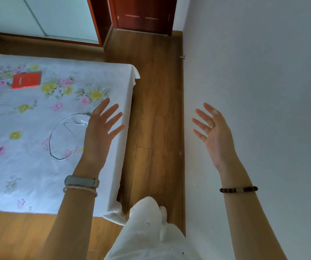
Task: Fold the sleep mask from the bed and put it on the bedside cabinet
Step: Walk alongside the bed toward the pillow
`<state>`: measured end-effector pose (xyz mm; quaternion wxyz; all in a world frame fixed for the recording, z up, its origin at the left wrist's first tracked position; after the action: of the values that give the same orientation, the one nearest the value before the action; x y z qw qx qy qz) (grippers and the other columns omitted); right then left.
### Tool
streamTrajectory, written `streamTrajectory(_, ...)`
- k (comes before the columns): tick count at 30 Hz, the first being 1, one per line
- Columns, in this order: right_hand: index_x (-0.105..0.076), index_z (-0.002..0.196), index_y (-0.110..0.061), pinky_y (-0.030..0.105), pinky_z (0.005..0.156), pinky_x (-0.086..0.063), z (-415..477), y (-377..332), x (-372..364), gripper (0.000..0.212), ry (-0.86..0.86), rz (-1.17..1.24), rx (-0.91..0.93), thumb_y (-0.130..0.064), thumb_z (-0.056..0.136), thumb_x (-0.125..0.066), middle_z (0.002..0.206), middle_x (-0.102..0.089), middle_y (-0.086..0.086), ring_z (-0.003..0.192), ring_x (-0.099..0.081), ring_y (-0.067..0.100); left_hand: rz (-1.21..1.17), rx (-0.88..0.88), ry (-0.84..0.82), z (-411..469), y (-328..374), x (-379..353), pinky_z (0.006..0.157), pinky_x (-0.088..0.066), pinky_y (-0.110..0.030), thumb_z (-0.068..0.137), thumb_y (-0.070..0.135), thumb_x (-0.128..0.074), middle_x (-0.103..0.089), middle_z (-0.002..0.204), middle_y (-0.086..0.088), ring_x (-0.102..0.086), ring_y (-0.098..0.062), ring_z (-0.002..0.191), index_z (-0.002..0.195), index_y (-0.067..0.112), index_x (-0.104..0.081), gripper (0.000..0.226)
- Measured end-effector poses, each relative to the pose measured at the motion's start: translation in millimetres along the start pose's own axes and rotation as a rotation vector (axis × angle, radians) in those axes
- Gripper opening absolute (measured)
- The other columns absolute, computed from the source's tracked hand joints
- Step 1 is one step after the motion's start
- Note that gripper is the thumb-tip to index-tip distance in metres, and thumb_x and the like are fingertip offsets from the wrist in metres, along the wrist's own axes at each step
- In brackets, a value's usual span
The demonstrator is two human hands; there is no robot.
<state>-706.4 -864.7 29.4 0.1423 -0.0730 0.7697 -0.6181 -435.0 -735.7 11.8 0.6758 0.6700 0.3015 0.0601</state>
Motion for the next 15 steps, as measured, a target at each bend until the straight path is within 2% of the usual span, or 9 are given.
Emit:
streamTrajectory(5,-0.045,0.142,-0.025,0.05,0.113,-0.039,64.0,-7.7,-13.9,0.041,-0.057,-0.025,-0.021,-0.036,0.105,-0.031,0.148,-0.052,0.006,0.13,-0.056,0.023,-0.003,-0.026,0.075,55.7,7.3,3.1,0.108,-0.043,-0.052,0.103,0.038,-0.024,-0.048,0.15,-0.009,-0.053,-0.026,0.132,0.149,0.019,-0.037,0.052)
streamTrajectory(10,-0.047,0.139,-0.026,0.049,0.114,-0.039,141.4,-15.4,-33.6,0.039,-0.095,-0.041,-0.031,-0.036,0.106,-0.029,0.147,-0.053,0.003,0.13,-0.056,0.022,0.001,-0.032,0.065,134.6,8.0,-2.0,0.11,-0.04,-0.053,0.104,0.038,-0.018,-0.047,0.151,-0.009,-0.051,-0.027,0.134,0.148,0.018,-0.037,0.052)
streamTrajectory(15,-0.047,0.141,-0.023,0.048,0.113,-0.04,234.6,-32.9,-57.0,0.041,-0.115,-0.031,-0.021,-0.035,0.106,-0.029,0.147,-0.054,0.005,0.129,-0.057,0.022,0.017,-0.051,0.06,225.5,18.2,-8.7,0.107,-0.044,-0.047,0.095,0.045,-0.028,-0.046,0.151,-0.009,-0.052,-0.026,0.133,0.148,0.019,-0.036,0.06)
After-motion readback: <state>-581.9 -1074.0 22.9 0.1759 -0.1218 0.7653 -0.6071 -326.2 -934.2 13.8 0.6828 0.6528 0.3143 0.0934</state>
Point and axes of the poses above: each hand's wrist, its own z-axis towards the middle knuckle, its own x-axis out of the back of the hand, y = z × x, the point moved 5 cm from there along z, towards the middle knuckle
